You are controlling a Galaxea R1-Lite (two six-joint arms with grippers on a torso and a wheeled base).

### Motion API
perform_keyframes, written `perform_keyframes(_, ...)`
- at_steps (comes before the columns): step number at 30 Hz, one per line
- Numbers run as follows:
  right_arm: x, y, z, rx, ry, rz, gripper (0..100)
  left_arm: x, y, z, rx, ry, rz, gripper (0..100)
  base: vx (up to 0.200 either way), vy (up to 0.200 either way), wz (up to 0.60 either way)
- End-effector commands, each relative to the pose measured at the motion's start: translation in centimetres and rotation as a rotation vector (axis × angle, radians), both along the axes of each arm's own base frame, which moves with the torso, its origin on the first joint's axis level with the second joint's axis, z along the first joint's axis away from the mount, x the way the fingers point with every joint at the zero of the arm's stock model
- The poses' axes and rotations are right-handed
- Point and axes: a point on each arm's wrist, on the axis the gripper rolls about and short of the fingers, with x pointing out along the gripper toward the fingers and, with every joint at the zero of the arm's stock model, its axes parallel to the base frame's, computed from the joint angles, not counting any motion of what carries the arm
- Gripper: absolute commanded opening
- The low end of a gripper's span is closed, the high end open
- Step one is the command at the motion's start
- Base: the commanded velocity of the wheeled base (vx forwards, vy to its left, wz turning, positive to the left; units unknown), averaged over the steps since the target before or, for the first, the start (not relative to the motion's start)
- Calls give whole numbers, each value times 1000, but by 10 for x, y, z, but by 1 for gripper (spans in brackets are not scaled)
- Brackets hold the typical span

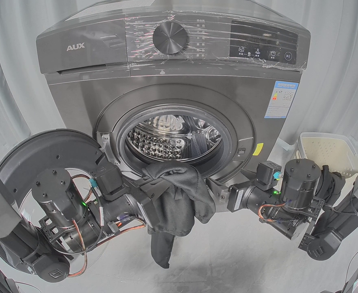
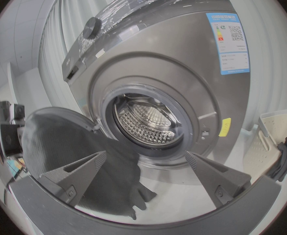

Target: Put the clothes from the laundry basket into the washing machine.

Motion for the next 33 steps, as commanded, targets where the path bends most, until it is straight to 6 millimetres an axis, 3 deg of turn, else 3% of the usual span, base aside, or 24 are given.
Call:
perform_keyframes(1, -3, -15, -12, -62, 26, -23, 100, 1, 1, -1, 5, 3, -1, 0, 0, 0, 0)
perform_keyframes(10, -17, -25, -32, -126, 102, 31, 100, 3, 3, -1, 8, 1, -25, 0, 0, 0, 0)
perform_keyframes(18, -25, -23, -35, -137, 98, 121, 100, 4, 3, 0, -3, -2, -17, 0, 0, 0, 0)
perform_keyframes(22, -31, -12, -27, -81, 24, 200, 100, 6, 1, -5, 10, 11, -13, 0, 0, 0, 0)
perform_keyframes(33, -37, 15, -30, -26, -48, 334, 100, 12, -3, -14, 30, 32, -8, 0, 0, 0, 0)
